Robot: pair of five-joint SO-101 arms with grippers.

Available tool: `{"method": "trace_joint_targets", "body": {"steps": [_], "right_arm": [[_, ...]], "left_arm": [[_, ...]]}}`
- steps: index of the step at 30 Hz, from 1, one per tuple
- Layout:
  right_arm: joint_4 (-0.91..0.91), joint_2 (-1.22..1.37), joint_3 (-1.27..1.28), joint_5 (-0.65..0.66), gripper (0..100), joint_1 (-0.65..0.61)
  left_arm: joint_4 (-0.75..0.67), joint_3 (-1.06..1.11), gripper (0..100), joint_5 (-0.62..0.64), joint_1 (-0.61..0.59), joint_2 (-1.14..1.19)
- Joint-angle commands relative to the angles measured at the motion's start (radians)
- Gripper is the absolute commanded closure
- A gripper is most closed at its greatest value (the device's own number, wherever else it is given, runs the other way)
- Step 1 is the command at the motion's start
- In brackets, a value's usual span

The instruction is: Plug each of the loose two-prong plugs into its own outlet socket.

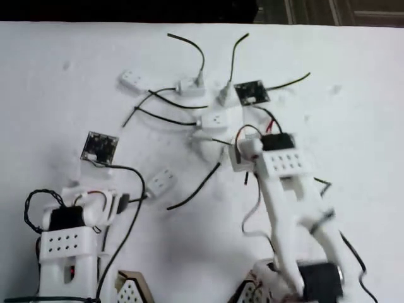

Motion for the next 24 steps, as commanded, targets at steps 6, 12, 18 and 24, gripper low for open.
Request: {"method": "trace_joint_targets", "body": {"steps": [6,12,18,24], "right_arm": [[0.177,-0.447,-0.040,0.098,98.1,0.010],[0.275,-0.628,-0.041,0.167,98.1,0.031],[0.318,-0.739,-0.041,0.367,98.1,0.226],[0.384,-0.746,-0.086,0.551,98.1,0.384]], "left_arm": [[-0.023,-0.003,72,0.060,-0.002,-0.018],[-0.020,-0.003,73,0.180,-0.008,-0.018],[-0.018,0.009,76,0.176,-0.002,-0.081],[0.025,0.114,81,0.175,0.035,-0.337]]}}
